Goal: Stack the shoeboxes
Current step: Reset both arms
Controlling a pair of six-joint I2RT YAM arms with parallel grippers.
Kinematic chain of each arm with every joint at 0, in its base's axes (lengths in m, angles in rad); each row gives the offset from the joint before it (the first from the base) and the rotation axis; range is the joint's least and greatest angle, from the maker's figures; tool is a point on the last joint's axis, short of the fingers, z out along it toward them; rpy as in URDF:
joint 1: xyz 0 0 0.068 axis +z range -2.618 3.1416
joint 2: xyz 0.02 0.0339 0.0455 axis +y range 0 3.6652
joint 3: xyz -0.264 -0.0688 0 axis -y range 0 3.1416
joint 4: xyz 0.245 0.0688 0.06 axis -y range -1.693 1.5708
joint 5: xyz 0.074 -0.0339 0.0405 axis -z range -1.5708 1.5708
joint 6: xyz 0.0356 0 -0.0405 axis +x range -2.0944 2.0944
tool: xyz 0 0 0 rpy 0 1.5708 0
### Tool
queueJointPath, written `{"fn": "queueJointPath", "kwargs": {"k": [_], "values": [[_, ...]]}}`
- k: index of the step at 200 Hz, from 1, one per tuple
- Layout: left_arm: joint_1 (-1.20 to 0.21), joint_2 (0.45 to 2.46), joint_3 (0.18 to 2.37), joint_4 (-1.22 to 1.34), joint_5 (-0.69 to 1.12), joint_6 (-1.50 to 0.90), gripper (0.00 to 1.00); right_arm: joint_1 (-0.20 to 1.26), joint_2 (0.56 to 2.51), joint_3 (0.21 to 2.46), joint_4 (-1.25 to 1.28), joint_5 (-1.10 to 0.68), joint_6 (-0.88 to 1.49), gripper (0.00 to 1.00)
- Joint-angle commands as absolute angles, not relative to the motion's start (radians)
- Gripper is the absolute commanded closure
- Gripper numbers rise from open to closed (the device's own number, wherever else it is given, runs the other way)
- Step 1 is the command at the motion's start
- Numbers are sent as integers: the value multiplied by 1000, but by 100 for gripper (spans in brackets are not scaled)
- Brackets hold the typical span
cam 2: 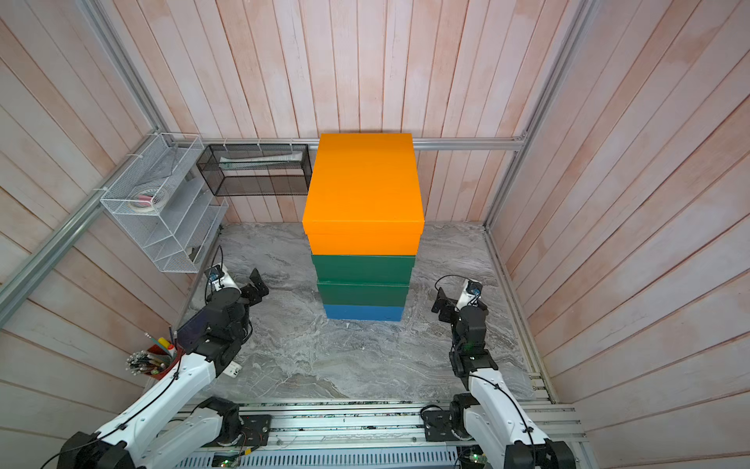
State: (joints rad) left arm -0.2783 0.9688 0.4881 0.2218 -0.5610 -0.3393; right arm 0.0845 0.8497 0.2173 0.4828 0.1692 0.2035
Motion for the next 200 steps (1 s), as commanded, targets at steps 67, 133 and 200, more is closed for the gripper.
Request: {"fn": "queueJointPath", "kwargs": {"k": [67,133,200], "values": [[-234,1091,217,760,-504,-32,0,86,1024,133,741,263,133,2],[-174,1349,213,1067,-389,-3,0,55,1248,165,1034,347,100,2],[-92,1494,222,1214,-229,40,0,4,1488,177,1312,283,73,2]]}}
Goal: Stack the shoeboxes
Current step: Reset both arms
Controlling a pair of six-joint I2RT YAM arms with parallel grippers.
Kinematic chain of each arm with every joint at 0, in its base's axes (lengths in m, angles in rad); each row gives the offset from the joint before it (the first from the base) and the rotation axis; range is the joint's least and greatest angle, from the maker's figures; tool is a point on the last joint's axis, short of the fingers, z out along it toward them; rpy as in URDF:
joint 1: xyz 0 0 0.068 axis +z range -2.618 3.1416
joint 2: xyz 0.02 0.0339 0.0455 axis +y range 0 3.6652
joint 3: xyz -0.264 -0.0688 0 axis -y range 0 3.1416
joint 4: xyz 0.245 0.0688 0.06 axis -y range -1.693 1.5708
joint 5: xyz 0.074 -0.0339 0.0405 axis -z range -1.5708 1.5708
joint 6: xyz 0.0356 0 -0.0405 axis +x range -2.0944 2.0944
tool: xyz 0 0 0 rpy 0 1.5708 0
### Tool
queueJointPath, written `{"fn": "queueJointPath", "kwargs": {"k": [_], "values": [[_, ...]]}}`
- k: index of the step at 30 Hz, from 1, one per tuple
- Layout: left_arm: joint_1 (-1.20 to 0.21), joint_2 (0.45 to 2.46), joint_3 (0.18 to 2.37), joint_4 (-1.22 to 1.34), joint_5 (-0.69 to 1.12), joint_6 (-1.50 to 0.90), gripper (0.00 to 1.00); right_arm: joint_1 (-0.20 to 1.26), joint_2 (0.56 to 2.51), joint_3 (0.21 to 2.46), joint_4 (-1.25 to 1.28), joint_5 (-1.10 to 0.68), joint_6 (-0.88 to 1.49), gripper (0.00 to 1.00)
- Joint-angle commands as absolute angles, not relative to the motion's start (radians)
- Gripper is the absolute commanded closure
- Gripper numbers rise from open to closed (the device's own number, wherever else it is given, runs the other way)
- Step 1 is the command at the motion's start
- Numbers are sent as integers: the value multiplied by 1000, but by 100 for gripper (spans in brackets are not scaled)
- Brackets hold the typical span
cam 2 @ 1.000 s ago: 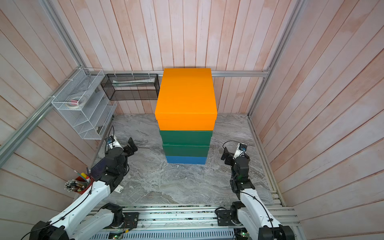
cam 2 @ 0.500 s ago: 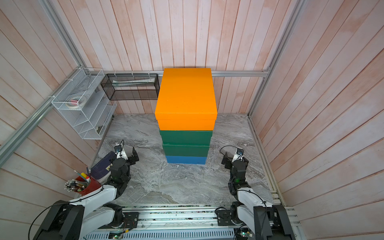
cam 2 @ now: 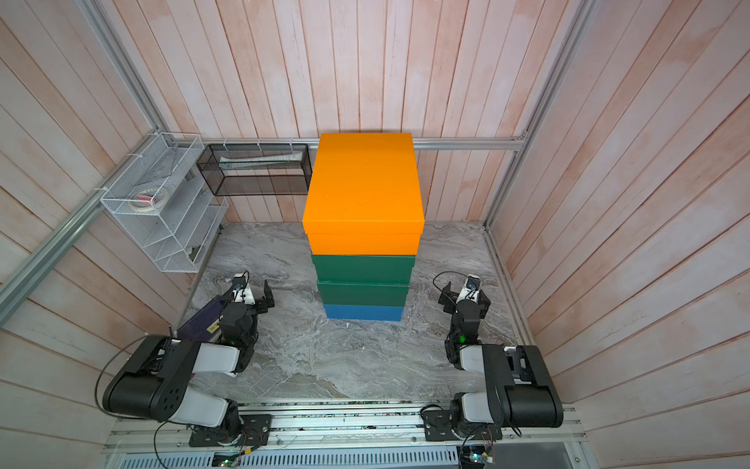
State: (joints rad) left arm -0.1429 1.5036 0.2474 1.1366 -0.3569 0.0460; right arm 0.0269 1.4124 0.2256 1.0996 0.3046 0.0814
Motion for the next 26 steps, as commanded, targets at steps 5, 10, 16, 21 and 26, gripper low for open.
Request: {"fn": "queueJointPath", "kwargs": {"k": [5,10,16,21,26], "values": [[-19,1573,155,1420,-125,-14,0,-22,1556,126,1492,226,85,2],[10,1567,257,1206,-123,-46,0,-36,1537,208,1298,155,75,2],[8,1565,252,1218,-132,-45,0,-34,1552,195,1354,154,66,2],[5,1566,256,1211,-132,-40,0,-26,1558,205,1345,157,59,2],[5,1565,255,1211,-131,-41,0,-28,1559,200,1357,159,57,2]]}}
